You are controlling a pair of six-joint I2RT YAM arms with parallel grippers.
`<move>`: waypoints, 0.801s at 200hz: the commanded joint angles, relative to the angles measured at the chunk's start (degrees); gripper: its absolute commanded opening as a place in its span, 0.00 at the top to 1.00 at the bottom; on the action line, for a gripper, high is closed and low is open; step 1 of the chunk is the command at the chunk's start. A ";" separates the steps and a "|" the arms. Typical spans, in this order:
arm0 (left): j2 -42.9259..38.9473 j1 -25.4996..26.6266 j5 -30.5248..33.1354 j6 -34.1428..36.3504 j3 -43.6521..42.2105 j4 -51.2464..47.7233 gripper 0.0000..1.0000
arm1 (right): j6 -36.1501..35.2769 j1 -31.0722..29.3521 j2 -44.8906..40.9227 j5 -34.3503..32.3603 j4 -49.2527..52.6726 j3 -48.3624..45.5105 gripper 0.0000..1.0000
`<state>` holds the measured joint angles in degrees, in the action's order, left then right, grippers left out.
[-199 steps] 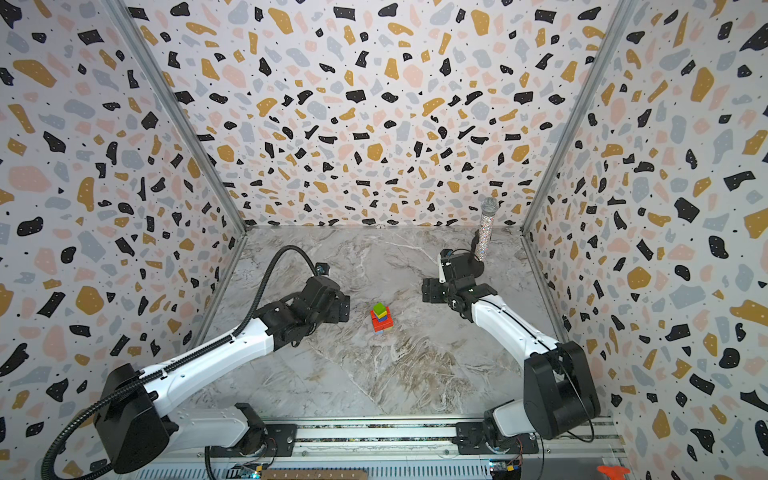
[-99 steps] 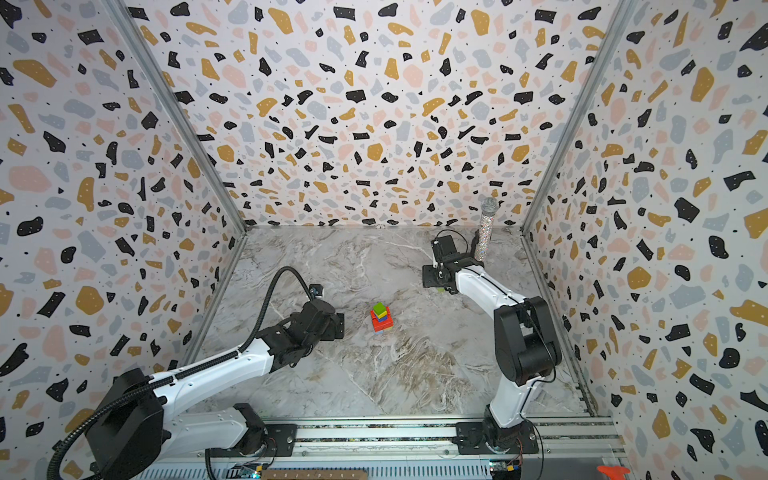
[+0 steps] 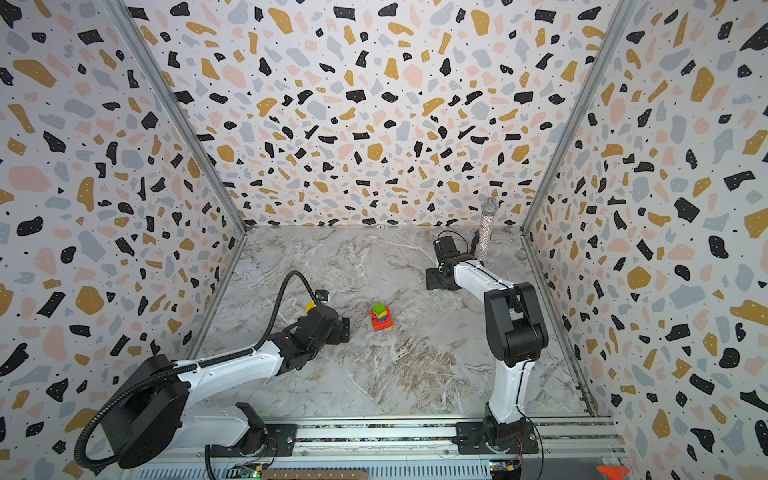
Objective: Build the wood block tower
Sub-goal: 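Move the right gripper over the lime-green cylinder while the left gripper withdraws, then close the right gripper on the lime-green cylinder and lift it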
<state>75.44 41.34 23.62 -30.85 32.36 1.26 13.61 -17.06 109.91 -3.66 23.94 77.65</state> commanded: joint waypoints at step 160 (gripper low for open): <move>3.52 -0.74 -1.20 1.41 0.68 3.16 0.00 | -0.42 1.91 4.09 2.24 0.10 5.03 0.53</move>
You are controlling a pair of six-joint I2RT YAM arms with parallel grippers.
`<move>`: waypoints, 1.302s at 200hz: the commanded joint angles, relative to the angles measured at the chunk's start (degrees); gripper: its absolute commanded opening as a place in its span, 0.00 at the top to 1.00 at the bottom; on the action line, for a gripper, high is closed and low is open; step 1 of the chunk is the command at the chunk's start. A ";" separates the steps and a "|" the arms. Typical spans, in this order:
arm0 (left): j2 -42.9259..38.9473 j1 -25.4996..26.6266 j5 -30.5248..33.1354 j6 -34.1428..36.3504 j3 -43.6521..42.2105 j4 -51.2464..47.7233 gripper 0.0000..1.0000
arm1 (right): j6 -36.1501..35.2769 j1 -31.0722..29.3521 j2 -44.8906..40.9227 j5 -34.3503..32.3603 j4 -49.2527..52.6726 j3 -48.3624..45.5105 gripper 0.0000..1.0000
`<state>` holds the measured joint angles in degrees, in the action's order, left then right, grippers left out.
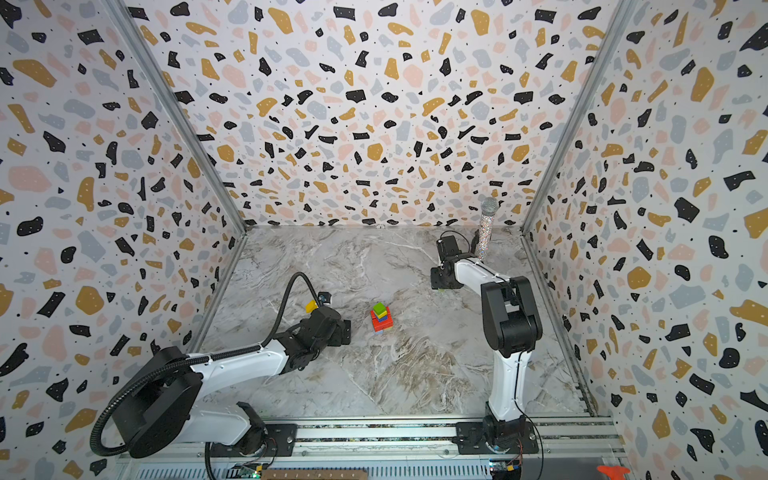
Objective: Build the wood block tower
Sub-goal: 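Close the right gripper on the lime-green cylinder and lift it, then carry the lime-green cylinder over the block stack with the right gripper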
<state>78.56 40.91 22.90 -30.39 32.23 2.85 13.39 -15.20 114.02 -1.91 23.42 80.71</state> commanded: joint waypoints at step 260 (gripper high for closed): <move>-3.40 -1.27 0.73 0.68 -1.11 1.35 0.00 | -1.96 -17.42 -8.91 -3.88 30.15 23.77 0.73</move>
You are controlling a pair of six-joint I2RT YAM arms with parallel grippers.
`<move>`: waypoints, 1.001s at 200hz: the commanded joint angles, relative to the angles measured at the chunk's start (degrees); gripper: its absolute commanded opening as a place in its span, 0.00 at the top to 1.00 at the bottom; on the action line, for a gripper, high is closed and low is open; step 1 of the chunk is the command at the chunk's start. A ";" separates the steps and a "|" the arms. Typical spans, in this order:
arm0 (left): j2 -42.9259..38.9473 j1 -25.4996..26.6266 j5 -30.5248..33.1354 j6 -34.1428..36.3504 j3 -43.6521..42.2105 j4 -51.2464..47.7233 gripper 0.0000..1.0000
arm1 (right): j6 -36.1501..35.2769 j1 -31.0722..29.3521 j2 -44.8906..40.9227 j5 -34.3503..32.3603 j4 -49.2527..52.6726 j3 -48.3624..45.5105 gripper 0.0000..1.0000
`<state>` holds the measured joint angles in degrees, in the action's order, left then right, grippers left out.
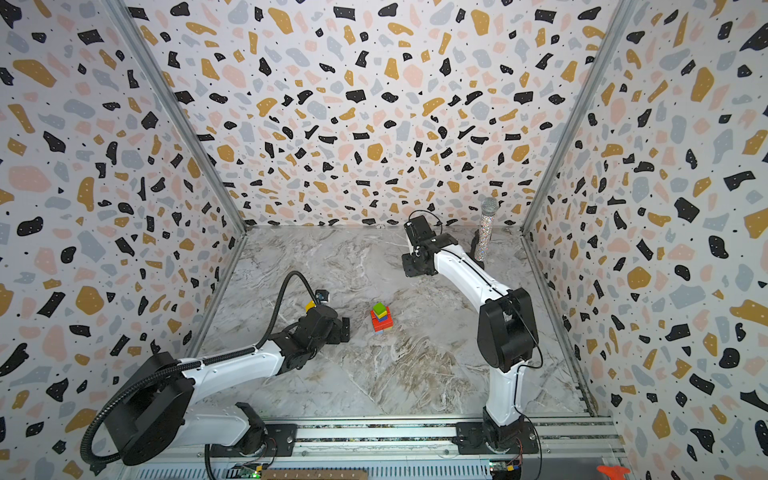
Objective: Build the wood block tower
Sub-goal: 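Carry the lime-green cylinder over the block stack with the right gripper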
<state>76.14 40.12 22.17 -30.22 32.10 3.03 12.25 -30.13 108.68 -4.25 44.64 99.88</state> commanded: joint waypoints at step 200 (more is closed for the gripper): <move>-4.68 -2.15 2.75 0.07 -3.09 0.57 0.00 | 4.23 -16.31 -9.54 4.32 7.92 -2.67 0.73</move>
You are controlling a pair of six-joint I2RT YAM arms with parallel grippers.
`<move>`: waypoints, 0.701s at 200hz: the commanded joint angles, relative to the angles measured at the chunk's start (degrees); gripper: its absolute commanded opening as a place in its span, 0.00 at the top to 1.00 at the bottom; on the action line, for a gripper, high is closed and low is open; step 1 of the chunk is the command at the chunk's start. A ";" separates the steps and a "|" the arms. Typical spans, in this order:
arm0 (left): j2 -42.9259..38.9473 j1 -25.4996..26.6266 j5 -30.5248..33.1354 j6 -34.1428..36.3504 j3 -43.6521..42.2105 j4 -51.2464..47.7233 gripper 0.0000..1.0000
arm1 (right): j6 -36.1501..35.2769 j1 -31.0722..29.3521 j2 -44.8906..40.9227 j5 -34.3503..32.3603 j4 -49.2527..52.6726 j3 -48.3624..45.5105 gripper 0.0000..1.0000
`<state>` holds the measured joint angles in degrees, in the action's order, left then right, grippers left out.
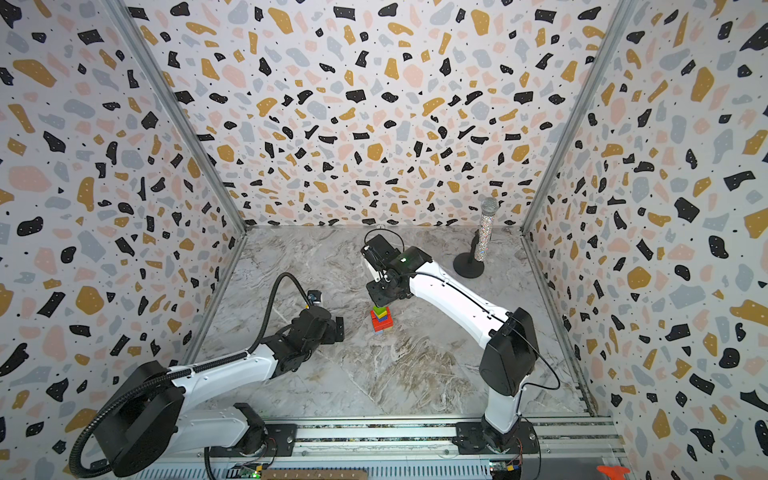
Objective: Build the wood block tower
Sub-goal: 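Carry the lime-green cylinder over the block stack with the right gripper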
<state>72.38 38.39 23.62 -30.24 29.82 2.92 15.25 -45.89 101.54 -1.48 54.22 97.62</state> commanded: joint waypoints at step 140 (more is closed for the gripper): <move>-0.84 -0.77 1.10 -0.07 -1.00 0.70 0.00 | 1.07 -1.48 0.77 0.24 -3.83 -0.77 0.72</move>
<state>72.27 37.93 23.68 -30.24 29.61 2.83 16.19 -47.07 102.10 -0.73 50.83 97.10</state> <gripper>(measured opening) 0.998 0.334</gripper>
